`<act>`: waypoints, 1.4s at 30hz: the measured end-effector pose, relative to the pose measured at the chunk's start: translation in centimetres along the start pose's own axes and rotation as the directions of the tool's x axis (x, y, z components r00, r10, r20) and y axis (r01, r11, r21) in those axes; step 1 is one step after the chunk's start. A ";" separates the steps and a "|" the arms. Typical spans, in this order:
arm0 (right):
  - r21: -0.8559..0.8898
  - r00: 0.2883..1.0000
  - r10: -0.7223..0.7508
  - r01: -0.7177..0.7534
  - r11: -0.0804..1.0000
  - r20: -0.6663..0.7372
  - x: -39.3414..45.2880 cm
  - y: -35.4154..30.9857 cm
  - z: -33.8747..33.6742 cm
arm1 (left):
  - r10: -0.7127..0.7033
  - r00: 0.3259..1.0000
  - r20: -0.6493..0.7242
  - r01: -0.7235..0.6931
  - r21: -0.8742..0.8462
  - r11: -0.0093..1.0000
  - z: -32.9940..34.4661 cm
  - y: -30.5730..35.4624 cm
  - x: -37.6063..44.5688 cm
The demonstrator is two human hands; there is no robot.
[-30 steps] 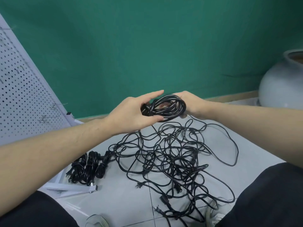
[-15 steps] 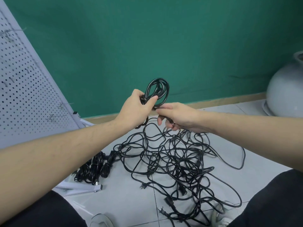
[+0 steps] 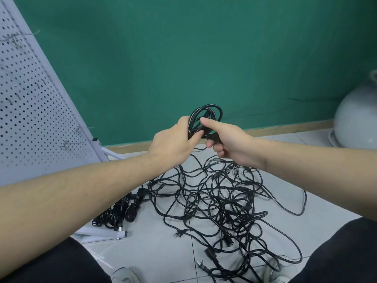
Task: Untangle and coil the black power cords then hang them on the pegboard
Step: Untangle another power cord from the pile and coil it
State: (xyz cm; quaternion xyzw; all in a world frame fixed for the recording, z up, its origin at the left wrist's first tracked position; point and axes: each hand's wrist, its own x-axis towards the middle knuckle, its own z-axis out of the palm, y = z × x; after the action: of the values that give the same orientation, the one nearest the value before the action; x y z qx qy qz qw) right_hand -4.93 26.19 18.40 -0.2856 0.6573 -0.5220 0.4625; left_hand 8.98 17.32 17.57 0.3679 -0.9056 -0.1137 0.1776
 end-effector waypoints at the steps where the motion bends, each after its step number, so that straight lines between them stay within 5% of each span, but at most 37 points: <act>1: -0.057 1.000 -0.008 0.009 0.998 0.003 0.1 -0.1 -0.1 | -0.002 1.000 0.005 0.002 -0.001 1.000 0.1 -0.1 0.0; 6: -0.211 0.996 -0.086 0.089 0.973 0.024 0.0 -0.3 -0.5 | -0.109 0.990 0.092 0.130 -0.265 0.955 0.1 -0.3 0.1; 11: -0.168 0.996 -0.066 0.077 0.983 0.067 0.0 0.1 -0.6 | -0.170 0.964 0.203 0.263 -0.674 0.690 -0.5 -0.6 0.0; 14: -0.167 0.991 -0.081 0.099 0.981 0.109 -0.4 0.5 -0.7 | -0.182 0.835 0.519 0.524 -0.649 0.551 -1.5 -0.8 0.1; 17: -0.184 0.980 -0.113 0.143 0.973 0.166 -0.9 0.4 -1.0 | -0.128 0.745 0.655 0.617 -0.604 0.505 -2.1 -1.0 -0.2; 22: -0.164 0.977 -0.143 0.169 0.972 0.157 -0.8 0.4 -0.7 | -0.040 0.842 0.538 0.505 -0.760 0.409 -1.2 -1.5 -0.3; 33: -0.077 0.977 -0.093 0.109 0.991 0.190 -0.1 0.3 -0.6 | -0.145 0.872 0.468 0.477 -0.742 0.472 -1.5 -1.0 -0.9; 40: -0.048 0.978 -0.095 0.106 0.993 0.186 -0.2 -0.1 -0.5 | -0.178 0.946 0.272 0.322 -0.860 0.396 -0.4 -0.2 -0.9; 42: -0.041 0.979 -0.088 0.097 0.994 0.186 -0.2 -0.2 -0.6 | -0.176 0.957 0.230 0.285 -0.849 0.445 -0.7 0.3 -1.0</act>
State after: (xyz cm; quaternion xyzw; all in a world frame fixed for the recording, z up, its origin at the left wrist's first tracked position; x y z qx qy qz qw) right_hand -5.41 26.57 18.66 -0.3745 0.6106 -0.4976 0.4892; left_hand 9.80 18.18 18.09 0.3387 -0.6700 -0.6012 0.2736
